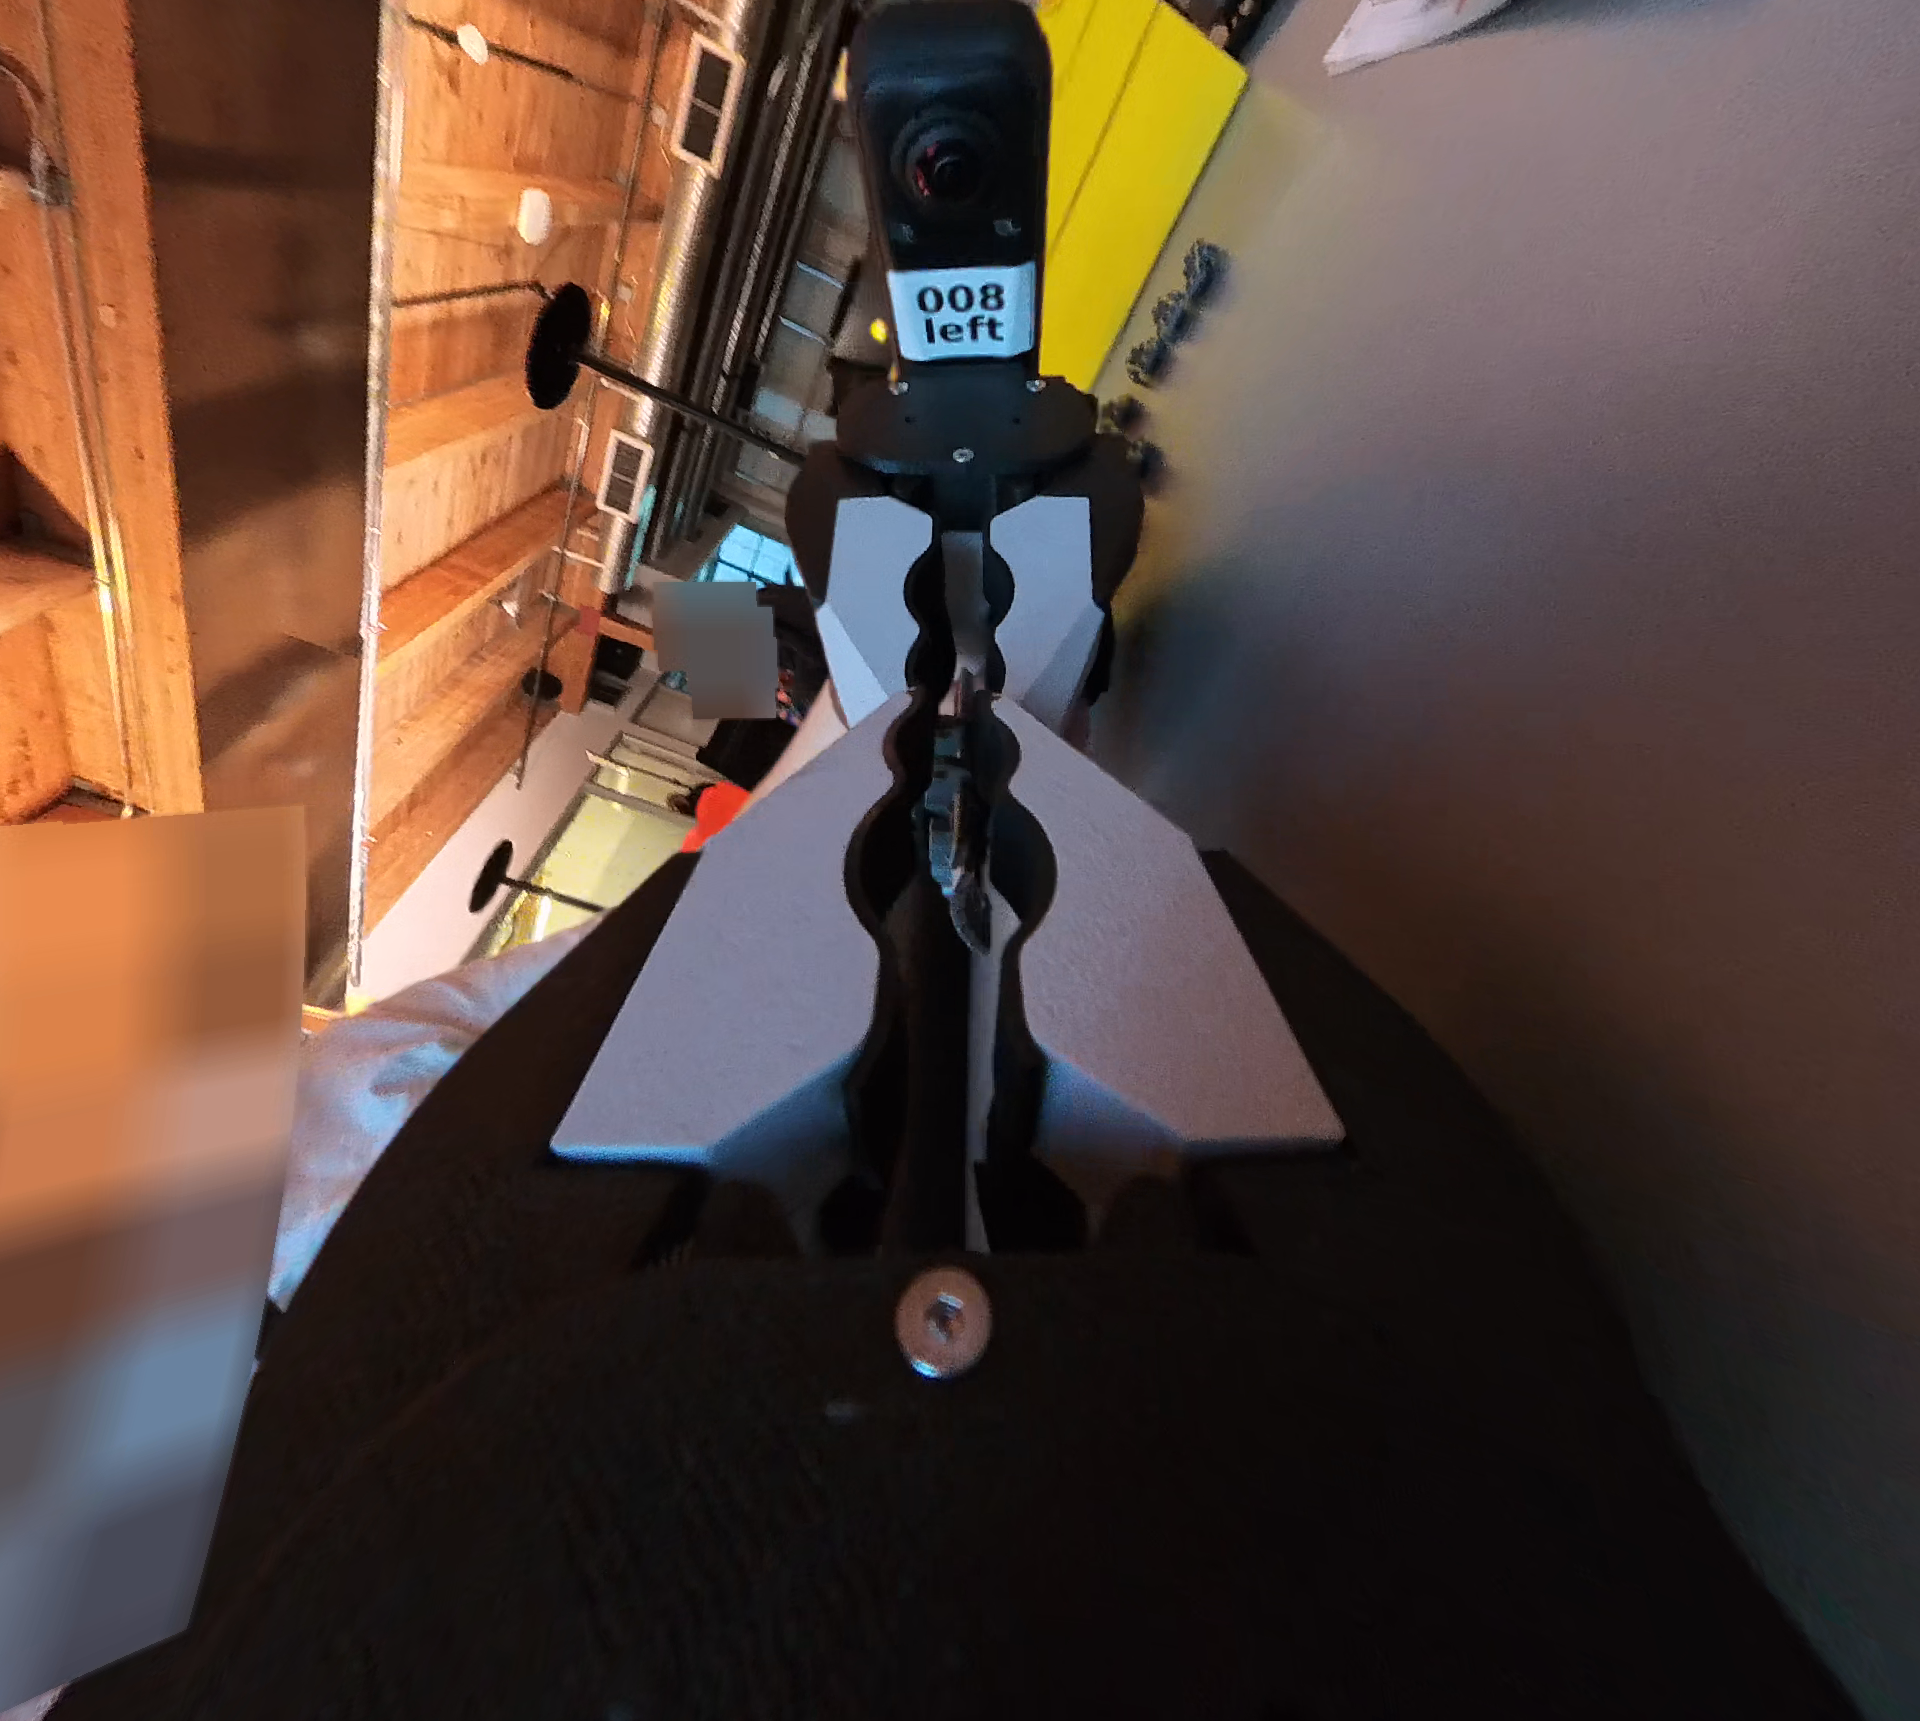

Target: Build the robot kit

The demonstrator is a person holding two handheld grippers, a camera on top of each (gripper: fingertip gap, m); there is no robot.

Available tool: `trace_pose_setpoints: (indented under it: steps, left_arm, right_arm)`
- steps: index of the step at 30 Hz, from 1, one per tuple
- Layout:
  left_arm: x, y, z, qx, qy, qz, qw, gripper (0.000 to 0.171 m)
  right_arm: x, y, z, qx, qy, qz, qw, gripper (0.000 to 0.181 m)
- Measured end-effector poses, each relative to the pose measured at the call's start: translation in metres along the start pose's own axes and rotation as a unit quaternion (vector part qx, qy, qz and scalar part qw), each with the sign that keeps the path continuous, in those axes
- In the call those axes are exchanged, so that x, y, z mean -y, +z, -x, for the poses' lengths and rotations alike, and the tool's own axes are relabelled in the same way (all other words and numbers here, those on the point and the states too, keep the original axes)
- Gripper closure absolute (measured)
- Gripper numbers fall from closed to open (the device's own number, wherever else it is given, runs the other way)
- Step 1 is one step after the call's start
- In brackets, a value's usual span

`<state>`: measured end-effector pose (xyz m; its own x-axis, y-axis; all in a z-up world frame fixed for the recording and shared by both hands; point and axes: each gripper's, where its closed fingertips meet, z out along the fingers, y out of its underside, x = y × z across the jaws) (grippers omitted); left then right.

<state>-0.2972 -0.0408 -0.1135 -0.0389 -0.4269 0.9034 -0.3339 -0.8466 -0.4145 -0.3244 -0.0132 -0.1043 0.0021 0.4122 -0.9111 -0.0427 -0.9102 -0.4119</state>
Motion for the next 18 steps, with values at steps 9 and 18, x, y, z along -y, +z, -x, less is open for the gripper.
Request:
trace_pose_setpoints:
  steps: [9,18]
  left_arm:
    - [-0.003,-0.002,0.0,0.0,0.024,0.014,1.0,0.164]
    - [-0.009,-0.002,-0.003,-0.003,0.031,0.023,0.999,0.164]
  right_arm:
    - [-0.004,0.003,0.0,0.012,0.015,0.037,0.999,0.177]
    - [-0.013,0.004,0.006,0.05,-0.018,0.131,0.99,0.173]
